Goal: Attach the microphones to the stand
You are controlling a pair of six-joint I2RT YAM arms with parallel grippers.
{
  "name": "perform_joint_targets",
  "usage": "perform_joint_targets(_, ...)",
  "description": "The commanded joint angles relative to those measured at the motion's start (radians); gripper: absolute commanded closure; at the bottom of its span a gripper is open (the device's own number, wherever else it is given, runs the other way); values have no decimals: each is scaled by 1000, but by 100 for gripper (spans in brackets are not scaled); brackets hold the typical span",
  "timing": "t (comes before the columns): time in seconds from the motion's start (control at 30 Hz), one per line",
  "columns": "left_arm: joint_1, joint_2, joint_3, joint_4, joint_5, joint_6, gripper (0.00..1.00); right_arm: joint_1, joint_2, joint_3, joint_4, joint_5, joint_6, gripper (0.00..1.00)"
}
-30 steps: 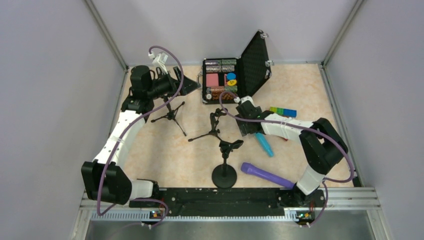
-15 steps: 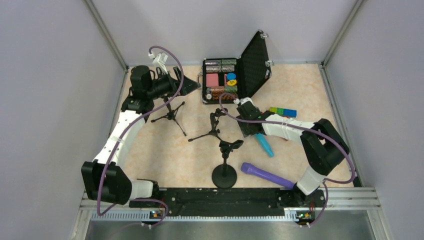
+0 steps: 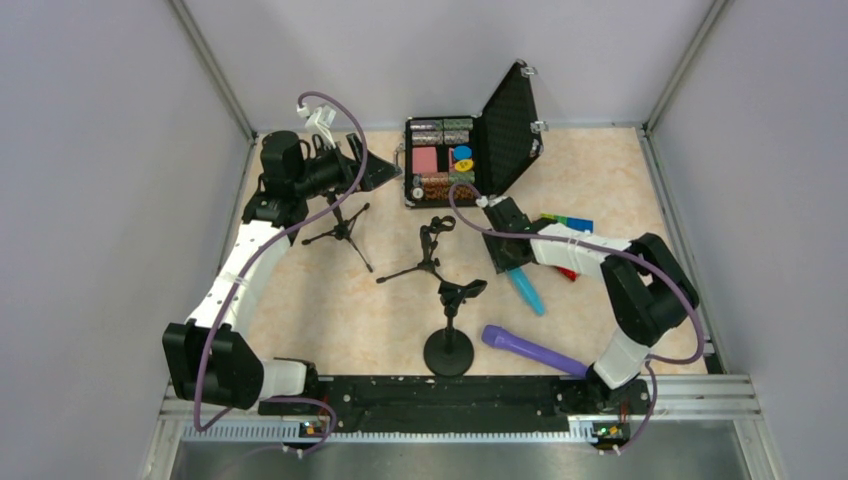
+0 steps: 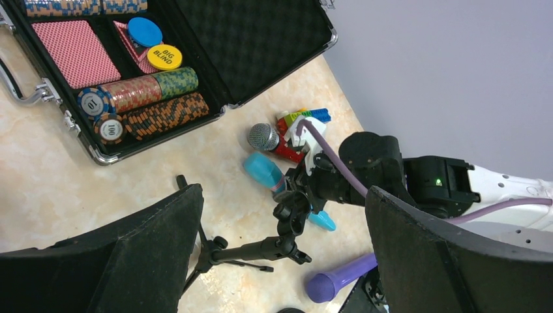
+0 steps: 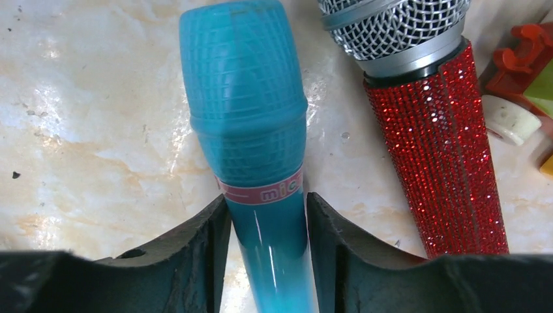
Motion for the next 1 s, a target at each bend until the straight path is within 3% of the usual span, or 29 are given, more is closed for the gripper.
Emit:
perform_joint_targets(0.0,-1,-37,0,30,4,22,2,-41,35,30,-12,-82,-8,57)
perform_joint_targets(0.07,-1,-39,-1,30,0,25,2,-42,51,43,-16,-87,-13,66)
perform_joint_targets(0.2,-1,-40,-2,28,-1,27,2,-41,91,69,-35,-72,-22,70)
perform_joint_targets(0.33,-1,-39,-2,28,-2,28,2,-42,94,74,-32,-73,-24,86)
perform_joint_targets(0.4,-1,-39,-1,30,-1,28,2,-41,82,77,-27,-68,-25,89)
perform_joint_targets(0.77,-1,-37,-4,30,-2,29,2,-42,-75,77,36,-88,-21,99)
perform_joint_targets(0.97,-1,-40,-5,32,-2,30,2,-41,-198,58,94,-104,-15,100)
